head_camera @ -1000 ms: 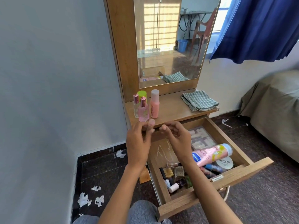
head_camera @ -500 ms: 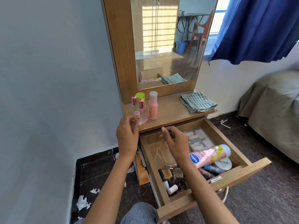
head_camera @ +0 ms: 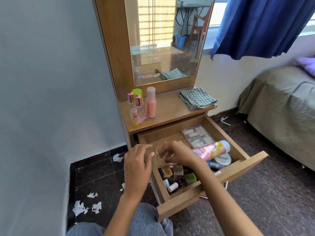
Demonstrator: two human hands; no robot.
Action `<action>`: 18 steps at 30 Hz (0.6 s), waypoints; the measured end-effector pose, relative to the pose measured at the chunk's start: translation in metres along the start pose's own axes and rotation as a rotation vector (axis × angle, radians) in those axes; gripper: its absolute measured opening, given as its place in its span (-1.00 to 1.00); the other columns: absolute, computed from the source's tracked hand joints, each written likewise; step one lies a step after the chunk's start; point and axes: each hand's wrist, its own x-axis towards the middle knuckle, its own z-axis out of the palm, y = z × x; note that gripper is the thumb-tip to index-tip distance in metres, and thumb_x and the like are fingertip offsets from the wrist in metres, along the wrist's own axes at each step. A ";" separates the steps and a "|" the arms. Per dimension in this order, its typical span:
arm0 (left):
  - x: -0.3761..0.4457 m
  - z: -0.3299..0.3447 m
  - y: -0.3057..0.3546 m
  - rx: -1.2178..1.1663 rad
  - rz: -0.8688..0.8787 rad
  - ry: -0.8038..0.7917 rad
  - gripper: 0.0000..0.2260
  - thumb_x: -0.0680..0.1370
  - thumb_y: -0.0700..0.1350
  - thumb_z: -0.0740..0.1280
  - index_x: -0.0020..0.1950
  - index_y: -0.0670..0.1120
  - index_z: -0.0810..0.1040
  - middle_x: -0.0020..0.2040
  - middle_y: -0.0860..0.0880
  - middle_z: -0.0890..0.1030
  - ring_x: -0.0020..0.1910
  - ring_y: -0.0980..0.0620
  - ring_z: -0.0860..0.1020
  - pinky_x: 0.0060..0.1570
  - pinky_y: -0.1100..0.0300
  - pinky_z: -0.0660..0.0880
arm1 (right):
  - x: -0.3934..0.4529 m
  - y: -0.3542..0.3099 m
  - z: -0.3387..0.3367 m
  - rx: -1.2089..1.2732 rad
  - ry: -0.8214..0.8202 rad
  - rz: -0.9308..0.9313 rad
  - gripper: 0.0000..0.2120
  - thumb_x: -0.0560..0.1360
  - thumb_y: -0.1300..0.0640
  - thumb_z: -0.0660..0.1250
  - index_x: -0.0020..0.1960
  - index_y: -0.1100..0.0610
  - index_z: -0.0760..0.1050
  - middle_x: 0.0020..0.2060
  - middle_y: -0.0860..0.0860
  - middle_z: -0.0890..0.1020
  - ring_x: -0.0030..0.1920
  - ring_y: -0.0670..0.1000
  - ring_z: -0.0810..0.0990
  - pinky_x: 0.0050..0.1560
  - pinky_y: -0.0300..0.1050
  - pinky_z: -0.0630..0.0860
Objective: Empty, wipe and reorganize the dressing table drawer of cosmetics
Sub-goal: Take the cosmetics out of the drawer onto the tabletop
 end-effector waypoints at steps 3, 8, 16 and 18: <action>-0.009 -0.002 0.001 -0.010 -0.032 -0.008 -0.81 0.53 -0.14 0.36 0.14 -0.03 0.54 0.04 0.10 0.57 0.06 0.14 0.50 0.09 0.24 0.30 | -0.015 -0.002 0.002 -0.158 -0.197 -0.029 -0.67 0.39 0.21 0.45 0.14 0.03 0.62 0.03 -0.07 0.69 0.03 -0.10 0.63 0.08 -0.17 0.55; -0.012 -0.005 0.006 -0.033 -0.069 0.011 -0.84 0.55 -0.12 0.34 0.13 -0.05 0.56 0.04 0.09 0.59 0.07 0.15 0.50 0.11 0.23 0.32 | -0.028 -0.006 0.010 -0.126 -0.185 -0.075 -0.76 0.37 0.17 0.46 0.01 -0.04 0.62 -0.04 -0.18 0.67 -0.03 -0.19 0.59 0.06 -0.17 0.55; -0.018 -0.003 0.006 -0.047 -0.099 -0.020 -0.85 0.55 -0.14 0.34 0.12 -0.03 0.56 0.06 0.11 0.58 0.10 0.13 0.50 0.18 0.25 0.29 | -0.038 -0.016 0.012 -0.116 -0.217 -0.043 -0.69 0.32 0.25 0.52 0.02 0.08 0.57 -0.06 -0.06 0.63 -0.08 -0.08 0.58 -0.05 -0.19 0.55; -0.018 -0.002 0.007 -0.062 -0.098 -0.024 -0.84 0.55 -0.13 0.33 0.13 -0.03 0.56 0.07 0.11 0.58 0.12 0.13 0.50 0.18 0.12 0.38 | -0.041 -0.015 0.008 -0.060 -0.194 -0.006 -0.68 0.28 0.26 0.56 -0.02 0.06 0.58 -0.11 -0.07 0.63 -0.09 -0.05 0.61 -0.09 -0.14 0.58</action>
